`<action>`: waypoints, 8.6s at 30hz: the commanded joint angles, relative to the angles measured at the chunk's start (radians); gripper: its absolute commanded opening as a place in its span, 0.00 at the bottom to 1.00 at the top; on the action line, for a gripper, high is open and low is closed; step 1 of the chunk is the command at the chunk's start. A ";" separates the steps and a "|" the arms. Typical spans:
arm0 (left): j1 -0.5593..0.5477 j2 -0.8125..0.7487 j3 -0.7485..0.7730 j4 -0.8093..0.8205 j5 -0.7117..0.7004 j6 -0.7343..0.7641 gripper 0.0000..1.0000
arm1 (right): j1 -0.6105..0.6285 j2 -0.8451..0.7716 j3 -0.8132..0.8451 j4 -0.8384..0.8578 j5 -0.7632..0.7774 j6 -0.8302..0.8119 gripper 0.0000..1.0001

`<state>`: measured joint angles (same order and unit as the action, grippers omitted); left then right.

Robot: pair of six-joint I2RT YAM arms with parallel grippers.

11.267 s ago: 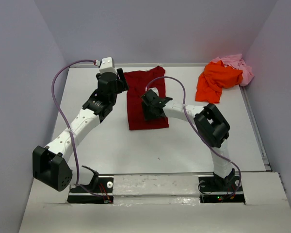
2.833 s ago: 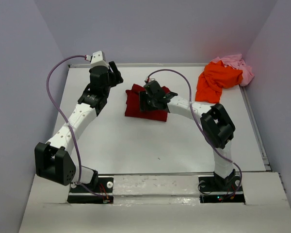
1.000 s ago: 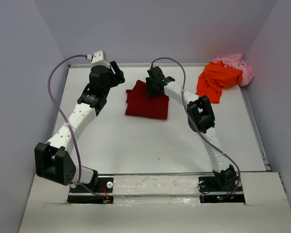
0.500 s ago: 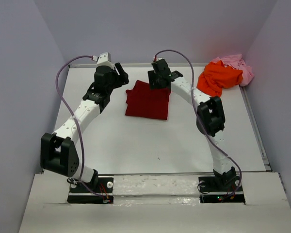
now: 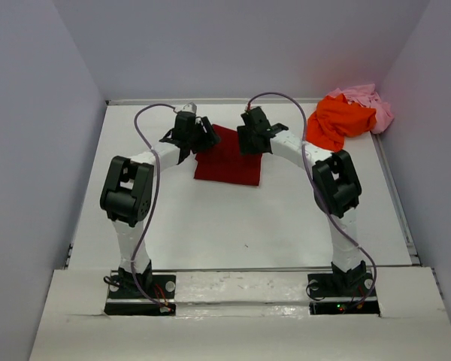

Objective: Fold and stack the t-shirts
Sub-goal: Fold the long partially folded tshirt into a neat square, then put the neatly folded tshirt into the corner of the board with the left arm

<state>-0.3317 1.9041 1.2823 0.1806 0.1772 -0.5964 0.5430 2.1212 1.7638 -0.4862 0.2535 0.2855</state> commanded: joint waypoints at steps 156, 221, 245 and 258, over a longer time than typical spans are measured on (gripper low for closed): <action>0.157 -0.091 -0.572 0.761 0.314 -0.540 0.79 | 0.267 -0.113 -0.216 0.135 0.043 -0.462 0.00; 0.146 0.217 -0.715 1.473 0.317 -0.911 0.80 | 0.267 -0.115 -0.219 0.110 0.013 -0.442 0.00; 0.065 0.214 -0.439 0.965 0.334 -0.680 0.80 | 0.267 -0.119 -0.227 0.109 0.007 -0.428 0.00; 0.063 0.178 -0.367 0.760 0.324 -0.536 0.00 | 0.267 -0.116 -0.231 0.109 0.018 -0.427 0.00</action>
<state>-0.2672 2.1162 0.8700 1.0039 0.5014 -1.2018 0.8120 2.0460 1.5356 -0.3828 0.2760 -0.1558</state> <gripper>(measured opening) 0.047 0.078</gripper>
